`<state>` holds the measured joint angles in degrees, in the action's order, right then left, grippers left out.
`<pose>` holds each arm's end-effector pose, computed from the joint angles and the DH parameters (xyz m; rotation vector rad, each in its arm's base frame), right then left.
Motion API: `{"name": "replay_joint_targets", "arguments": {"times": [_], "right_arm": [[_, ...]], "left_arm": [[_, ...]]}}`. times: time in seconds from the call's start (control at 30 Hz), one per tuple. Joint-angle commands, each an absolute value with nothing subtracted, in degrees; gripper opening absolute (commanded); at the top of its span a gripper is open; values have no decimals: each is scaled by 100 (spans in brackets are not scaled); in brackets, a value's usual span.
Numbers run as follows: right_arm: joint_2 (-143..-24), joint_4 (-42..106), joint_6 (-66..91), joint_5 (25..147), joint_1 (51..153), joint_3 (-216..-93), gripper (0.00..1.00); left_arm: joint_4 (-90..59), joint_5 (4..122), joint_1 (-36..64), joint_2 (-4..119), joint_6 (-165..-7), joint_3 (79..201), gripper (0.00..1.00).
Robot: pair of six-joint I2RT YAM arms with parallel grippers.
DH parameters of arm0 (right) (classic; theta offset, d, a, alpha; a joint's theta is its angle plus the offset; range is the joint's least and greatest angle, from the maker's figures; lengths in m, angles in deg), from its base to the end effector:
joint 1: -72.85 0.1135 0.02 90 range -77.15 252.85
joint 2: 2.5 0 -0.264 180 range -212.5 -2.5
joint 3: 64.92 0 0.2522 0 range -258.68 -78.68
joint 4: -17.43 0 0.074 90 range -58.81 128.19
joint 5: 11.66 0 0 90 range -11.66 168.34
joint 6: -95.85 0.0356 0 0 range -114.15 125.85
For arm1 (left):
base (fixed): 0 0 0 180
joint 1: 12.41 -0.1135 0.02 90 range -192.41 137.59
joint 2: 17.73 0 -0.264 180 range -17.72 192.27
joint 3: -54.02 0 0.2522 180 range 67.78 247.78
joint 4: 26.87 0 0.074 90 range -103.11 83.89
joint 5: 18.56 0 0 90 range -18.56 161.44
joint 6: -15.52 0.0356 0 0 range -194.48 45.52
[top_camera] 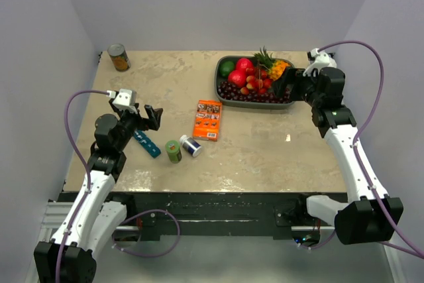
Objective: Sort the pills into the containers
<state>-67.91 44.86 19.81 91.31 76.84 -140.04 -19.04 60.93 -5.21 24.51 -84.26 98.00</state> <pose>0.2611 0.0262 0.3630 0.0079 1.8942 0.4270 0.1827 -0.0296 0.2871 0.1013 1.6862 -0.3766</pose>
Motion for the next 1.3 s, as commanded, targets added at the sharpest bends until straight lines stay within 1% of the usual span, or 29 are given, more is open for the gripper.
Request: {"name": "replay_joint_targets", "arguments": {"times": [0.0, 0.37, 0.6, 0.73, 0.8, 0.83, 0.93, 0.97, 1.07, 1.27], "right_arm": [[-6763, 4235, 2035, 9170, 7628, -13959, 99], [-6772, 4226, 1860, 9503, 7628, -13906, 99], [-6781, 4226, 1597, 9978, 7628, -13880, 99], [-6798, 4270, 1271, 10547, 7628, -13845, 99], [-6816, 4349, 799, 10943, 7628, -13853, 99], [-6816, 4402, 657, 11354, 7628, -13844, 99], [-6781, 4516, 138, 11919, 7628, -13809, 99], [-6781, 4551, 15, 12312, 7619, -13809, 99], [-6815, 4788, -486, 12964, 7628, -13844, 99], [-6956, 5675, -1425, 13151, 7637, -14178, 99]], "left_arm": [[-2146, 6010, -511, 2411, -8309, 10030, 99], [-2146, 5975, -511, 2420, -8309, 10030, 99], [-2146, 5948, -511, 2429, -8309, 10039, 99], [-2154, 5922, -503, 2437, -8327, 10030, 99], [-2163, 5896, -503, 2446, -8327, 10039, 99], [-2163, 5878, -503, 2455, -8327, 10047, 99], [-2172, 5825, -503, 2464, -8344, 10039, 99], [-2172, 5790, -503, 2473, -8344, 10047, 99], [-2198, 5685, -503, 2473, -8379, 10039, 99], [-2286, 5378, -511, 2473, -8502, 10012, 100]]}}
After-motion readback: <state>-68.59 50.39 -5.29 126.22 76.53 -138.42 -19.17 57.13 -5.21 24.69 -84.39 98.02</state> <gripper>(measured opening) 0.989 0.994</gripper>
